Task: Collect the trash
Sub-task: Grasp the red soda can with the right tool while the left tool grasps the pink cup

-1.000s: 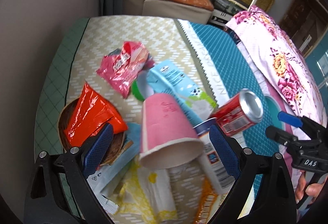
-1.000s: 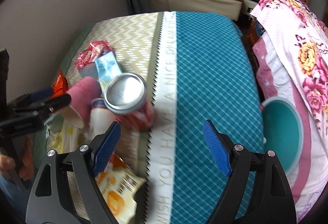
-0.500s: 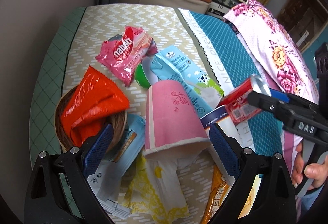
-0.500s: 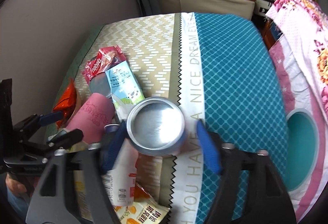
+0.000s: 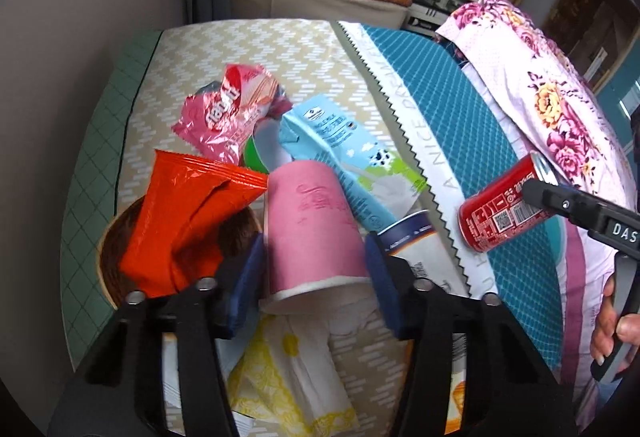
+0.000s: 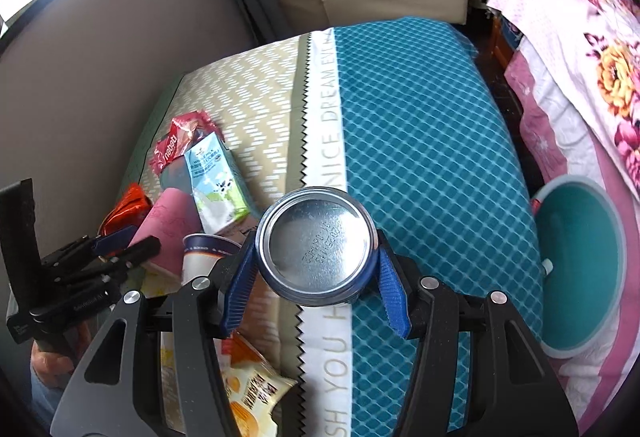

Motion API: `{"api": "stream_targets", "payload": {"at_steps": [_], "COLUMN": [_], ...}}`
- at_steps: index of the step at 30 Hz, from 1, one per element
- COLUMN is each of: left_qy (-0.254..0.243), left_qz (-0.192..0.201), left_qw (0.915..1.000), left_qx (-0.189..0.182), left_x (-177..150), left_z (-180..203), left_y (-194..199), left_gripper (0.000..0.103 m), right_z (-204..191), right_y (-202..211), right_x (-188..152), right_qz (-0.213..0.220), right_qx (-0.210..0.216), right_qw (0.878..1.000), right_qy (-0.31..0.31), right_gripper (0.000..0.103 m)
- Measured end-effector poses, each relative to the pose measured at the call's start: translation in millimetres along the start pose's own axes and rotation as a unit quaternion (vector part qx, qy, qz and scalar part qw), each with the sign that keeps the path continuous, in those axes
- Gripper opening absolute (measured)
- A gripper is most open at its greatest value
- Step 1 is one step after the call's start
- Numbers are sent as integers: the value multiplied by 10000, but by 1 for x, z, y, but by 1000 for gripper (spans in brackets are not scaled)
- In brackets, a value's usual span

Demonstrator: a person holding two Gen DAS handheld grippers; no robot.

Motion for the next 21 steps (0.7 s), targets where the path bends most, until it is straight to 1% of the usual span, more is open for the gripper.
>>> {"api": "stream_targets", "payload": {"at_steps": [1, 2, 4, 6, 7, 9, 10, 11, 14, 18, 21], "left_qy": [-25, -137, -344, -375, -350, -250, -178, -111, 70, 257, 294], "left_qz": [1, -6, -40, -51, -58, -26, 5, 19, 69, 114, 237], "left_qw": [10000, 9999, 9994, 9993, 9993, 9996, 9998, 9999, 9995, 9987, 9984], "left_qx": [-12, -40, 16, 67, 70, 86, 86, -21, -301, -426, -417], "left_x": [0, -1, -3, -4, -3, -1, 1, 2, 9, 21, 27], "left_z": [2, 6, 13, 15, 15, 12, 8, 6, -1, -11, -13], "left_y": [1, 3, 2, 1, 0, 2, 5, 7, 16, 23, 31], "left_gripper": [43, 41, 41, 44, 49, 55, 61, 64, 65, 65, 65], "right_z": [2, 6, 11, 14, 16, 19, 20, 21, 23, 25, 24], "right_y": [1, 1, 1, 1, 1, 3, 4, 5, 6, 6, 5], "right_x": [-1, -2, -5, -8, -10, -12, -12, -13, -15, -15, -15], "right_qz": [-1, -18, -68, -93, -100, -94, -93, -92, -102, -92, -95], "right_qx": [9, 26, 61, 87, 102, 131, 134, 139, 157, 201, 217], "right_qw": [10000, 10000, 9999, 9997, 9997, 9996, 9996, 9996, 9995, 9994, 9993], "right_qy": [-22, -62, -140, -191, -217, -238, -236, -235, -246, -278, -272], "right_gripper": [53, 53, 53, 53, 53, 53, 53, 53, 53, 53, 53]}}
Point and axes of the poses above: each gripper's, at about its wrist camera, not at the fingertips, and y roughly against the way its jaws point, z to its right, x to its top, the point moved 10 cm from there along -y, roughly the way its jaws point, and after that the axes turned 2 degrees about -y, right-handed, at the moved point
